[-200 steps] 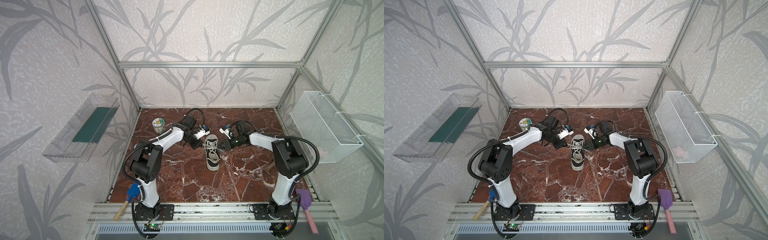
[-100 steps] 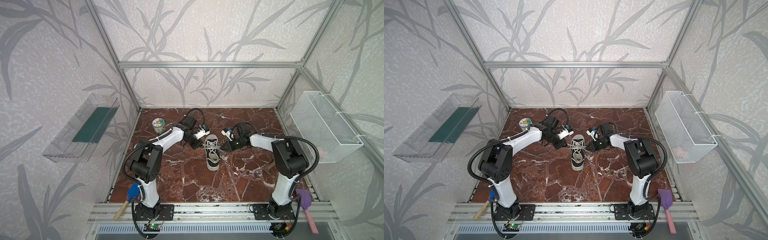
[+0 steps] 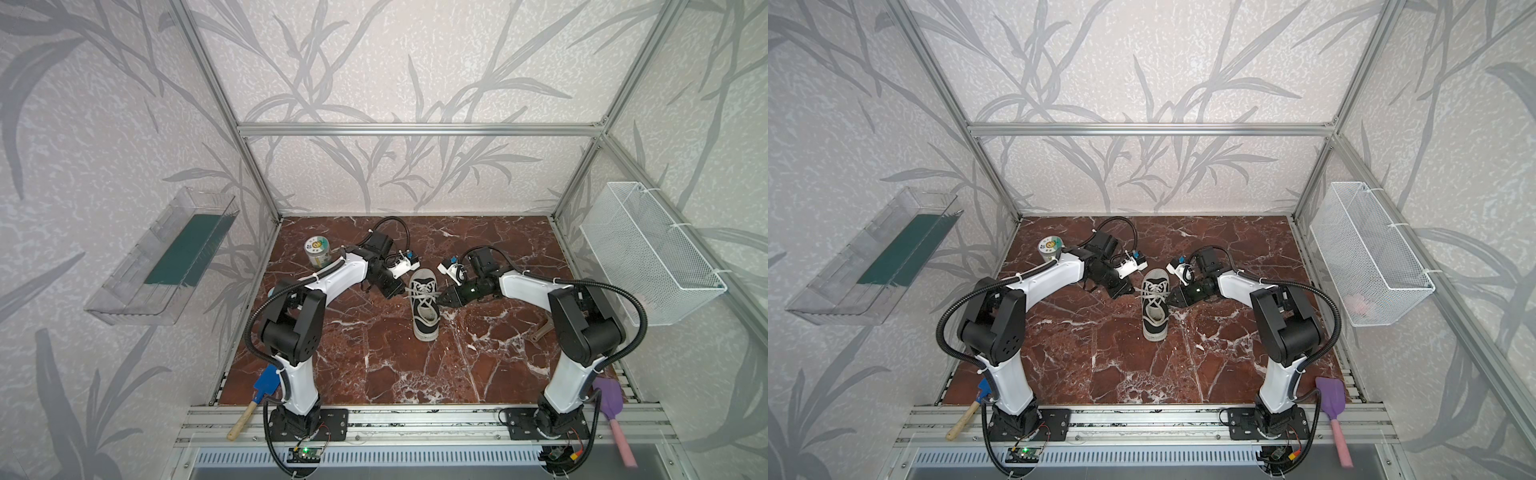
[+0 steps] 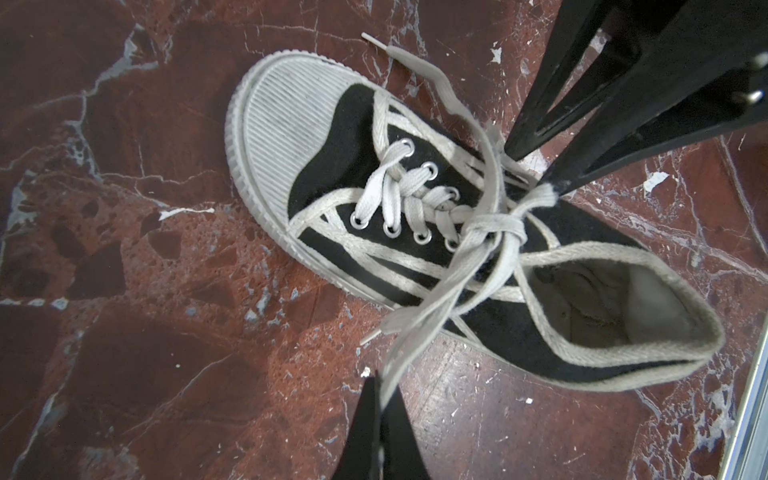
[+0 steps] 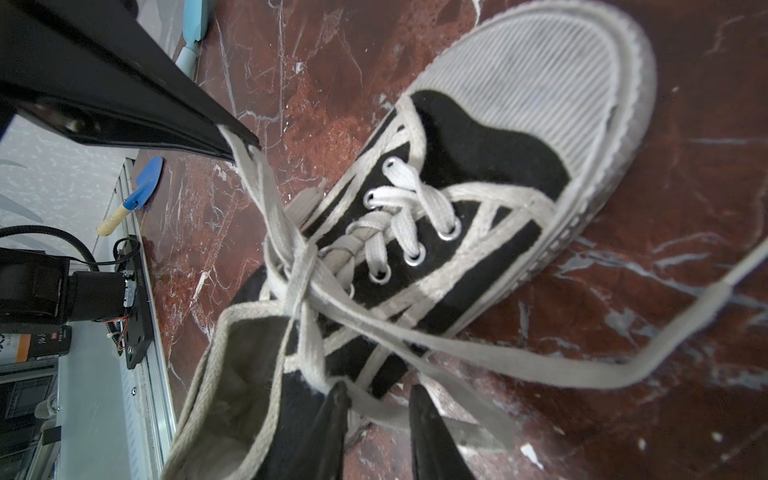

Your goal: Tie the shoes

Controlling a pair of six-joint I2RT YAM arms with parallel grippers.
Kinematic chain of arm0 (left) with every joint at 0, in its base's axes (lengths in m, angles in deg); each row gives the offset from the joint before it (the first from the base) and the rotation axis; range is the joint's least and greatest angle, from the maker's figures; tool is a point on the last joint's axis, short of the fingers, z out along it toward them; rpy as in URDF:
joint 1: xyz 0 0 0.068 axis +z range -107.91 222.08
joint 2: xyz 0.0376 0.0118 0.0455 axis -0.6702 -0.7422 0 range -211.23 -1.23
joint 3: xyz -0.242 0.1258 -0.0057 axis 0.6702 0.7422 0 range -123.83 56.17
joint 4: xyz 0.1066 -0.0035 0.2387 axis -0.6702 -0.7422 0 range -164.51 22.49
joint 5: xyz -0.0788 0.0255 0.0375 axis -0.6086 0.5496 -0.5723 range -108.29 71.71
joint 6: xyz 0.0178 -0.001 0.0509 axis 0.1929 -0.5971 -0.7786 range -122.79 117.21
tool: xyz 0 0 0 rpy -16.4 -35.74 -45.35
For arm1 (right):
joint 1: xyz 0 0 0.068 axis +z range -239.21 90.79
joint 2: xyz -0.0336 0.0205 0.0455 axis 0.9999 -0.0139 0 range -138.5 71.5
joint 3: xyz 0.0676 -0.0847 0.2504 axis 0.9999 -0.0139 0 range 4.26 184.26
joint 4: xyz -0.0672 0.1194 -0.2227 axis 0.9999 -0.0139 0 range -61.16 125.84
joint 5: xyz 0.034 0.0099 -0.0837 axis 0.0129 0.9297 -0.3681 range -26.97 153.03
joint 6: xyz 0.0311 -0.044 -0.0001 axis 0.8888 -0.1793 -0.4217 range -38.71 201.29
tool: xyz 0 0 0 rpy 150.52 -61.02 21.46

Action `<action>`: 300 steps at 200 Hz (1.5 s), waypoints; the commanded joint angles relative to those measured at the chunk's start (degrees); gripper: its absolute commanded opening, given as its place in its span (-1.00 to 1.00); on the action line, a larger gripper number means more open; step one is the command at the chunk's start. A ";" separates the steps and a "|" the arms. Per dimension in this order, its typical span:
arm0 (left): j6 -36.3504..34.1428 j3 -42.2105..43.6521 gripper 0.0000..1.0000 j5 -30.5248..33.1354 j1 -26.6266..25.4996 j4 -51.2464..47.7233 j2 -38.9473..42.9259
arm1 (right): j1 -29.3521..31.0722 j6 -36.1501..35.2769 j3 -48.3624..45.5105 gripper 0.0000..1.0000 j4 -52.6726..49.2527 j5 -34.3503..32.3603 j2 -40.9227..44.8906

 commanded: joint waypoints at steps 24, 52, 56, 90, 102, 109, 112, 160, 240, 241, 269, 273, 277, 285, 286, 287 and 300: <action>-1.08 -2.04 -1.00 -0.74 -0.16 -1.85 -0.67 | 0.27 -2.31 2.28 -0.40 -1.69 -0.80 0.56; -1.04 -2.07 -1.00 -0.74 -0.15 -1.87 -0.78 | 0.28 -3.21 2.85 -0.38 -2.18 -1.81 0.56; -0.99 -2.07 -1.00 -0.74 -0.19 -1.88 -0.87 | 0.28 -3.40 3.16 -0.37 -2.54 -1.79 0.22; -1.05 -1.98 -1.00 -0.73 -0.18 -1.97 -0.91 | 0.28 -3.51 4.99 -0.35 -3.06 -1.18 -1.92; -0.95 -1.97 -1.00 -0.82 -0.20 -1.91 -0.85 | 0.28 -3.72 5.24 -0.34 -3.02 -0.75 -2.30; -0.97 -1.98 -1.00 -0.91 -0.18 -1.88 -0.84 | 0.28 -3.72 5.51 -0.34 -3.18 -0.38 -2.72; -0.97 -1.96 -1.00 -0.91 -0.20 -1.89 -0.84 | 0.23 -3.72 5.72 -0.34 -3.34 -0.17 -2.93; -0.94 -1.73 -1.00 -1.09 -0.18 -1.87 -0.99 | 0.14 -3.46 6.41 -0.31 -2.99 1.64 -5.49; -1.01 -1.28 -1.00 -0.59 -0.20 -1.99 -0.27 | 0.01 -3.45 5.12 -0.76 -2.34 5.39 -5.39; -0.99 -1.28 -1.00 -0.58 -0.20 -1.98 -0.24 | 0.01 -3.45 5.09 -0.77 -2.35 5.36 -5.26; -1.36 -1.28 -1.00 -0.04 -0.18 -2.34 0.01 | -0.07 -3.12 3.79 -0.98 -2.10 4.86 -2.88; -1.40 -1.30 -1.00 0.05 -0.12 -2.46 0.05 | -0.01 -3.03 3.73 -1.00 -2.13 4.68 -2.46; -1.53 -1.29 -1.00 0.18 -0.19 -2.55 0.04 | 0.00 -2.93 3.59 -1.00 -2.16 4.35 -2.10; -1.58 -1.29 -1.00 0.42 -0.16 -2.69 0.12 | -0.06 -2.84 3.31 -1.00 -2.27 3.74 -1.31; -1.58 -1.33 -1.00 0.41 -0.14 -2.73 0.09 | -0.07 -2.84 3.26 -1.00 -2.28 3.66 -1.20; -1.58 -1.30 -1.00 0.45 -0.13 -2.75 0.08 | -0.03 -2.84 3.23 -1.00 -2.28 3.62 -1.10; -1.75 -1.12 -1.00 0.80 -0.19 -2.81 0.23 | -0.06 -2.79 2.71 -1.00 -2.37 3.09 0.16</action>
